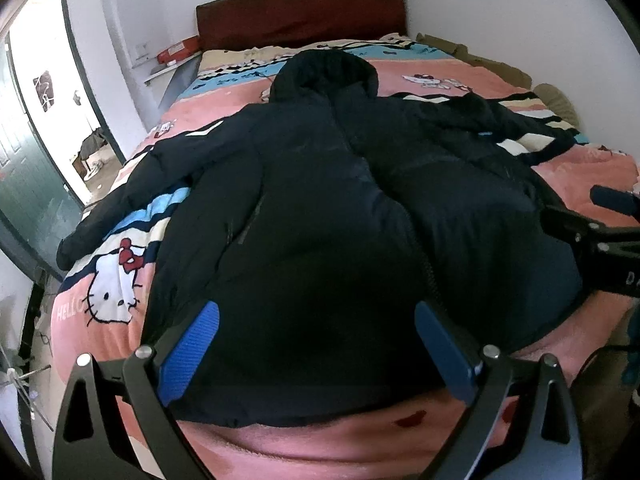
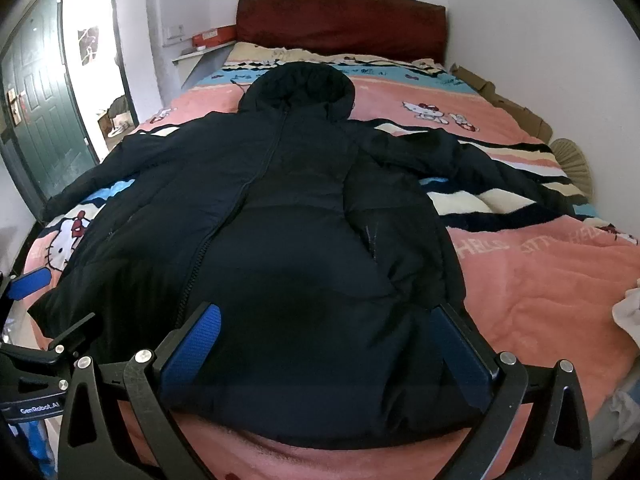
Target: Fold large clothes
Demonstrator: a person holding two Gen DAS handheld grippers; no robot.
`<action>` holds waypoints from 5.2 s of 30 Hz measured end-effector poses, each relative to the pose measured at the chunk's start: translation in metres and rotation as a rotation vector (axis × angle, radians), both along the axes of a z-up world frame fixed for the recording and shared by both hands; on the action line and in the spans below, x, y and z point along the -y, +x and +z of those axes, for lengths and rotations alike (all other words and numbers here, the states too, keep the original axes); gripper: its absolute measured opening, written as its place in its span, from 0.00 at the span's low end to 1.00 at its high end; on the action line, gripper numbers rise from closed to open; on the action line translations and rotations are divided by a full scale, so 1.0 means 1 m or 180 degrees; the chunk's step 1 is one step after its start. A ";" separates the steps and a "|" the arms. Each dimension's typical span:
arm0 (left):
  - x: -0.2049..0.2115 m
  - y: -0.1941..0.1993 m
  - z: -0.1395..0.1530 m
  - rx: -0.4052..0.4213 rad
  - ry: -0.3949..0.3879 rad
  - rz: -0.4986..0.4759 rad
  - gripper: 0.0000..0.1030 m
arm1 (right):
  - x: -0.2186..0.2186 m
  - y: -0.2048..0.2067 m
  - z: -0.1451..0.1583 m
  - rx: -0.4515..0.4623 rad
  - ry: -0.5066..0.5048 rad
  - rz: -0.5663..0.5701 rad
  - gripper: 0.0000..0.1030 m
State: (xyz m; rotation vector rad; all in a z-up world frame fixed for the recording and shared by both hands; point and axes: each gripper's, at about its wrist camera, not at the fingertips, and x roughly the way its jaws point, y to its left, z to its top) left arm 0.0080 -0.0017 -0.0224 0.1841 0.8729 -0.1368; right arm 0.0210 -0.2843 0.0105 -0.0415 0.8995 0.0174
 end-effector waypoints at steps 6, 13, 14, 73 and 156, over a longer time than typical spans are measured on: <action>0.001 0.000 0.000 0.0000 0.0013 -0.0078 0.97 | -0.002 0.000 0.000 -0.0010 -0.0017 -0.0013 1.00; -0.001 0.002 0.000 -0.0089 -0.0059 -0.0143 0.97 | -0.004 0.001 0.001 -0.0030 -0.0037 -0.0018 1.00; -0.002 0.003 -0.001 -0.0121 -0.0080 -0.0148 0.97 | -0.005 0.002 0.001 -0.0033 -0.0044 -0.0023 1.00; -0.476 0.175 -0.085 -0.0097 -0.3003 0.2927 0.96 | -0.040 0.090 0.051 -0.0043 -0.0143 -0.0361 0.99; 0.086 0.332 -0.011 -0.0522 -0.2187 -0.0069 0.04 | 0.179 0.027 0.022 0.0333 0.0481 -0.1173 0.99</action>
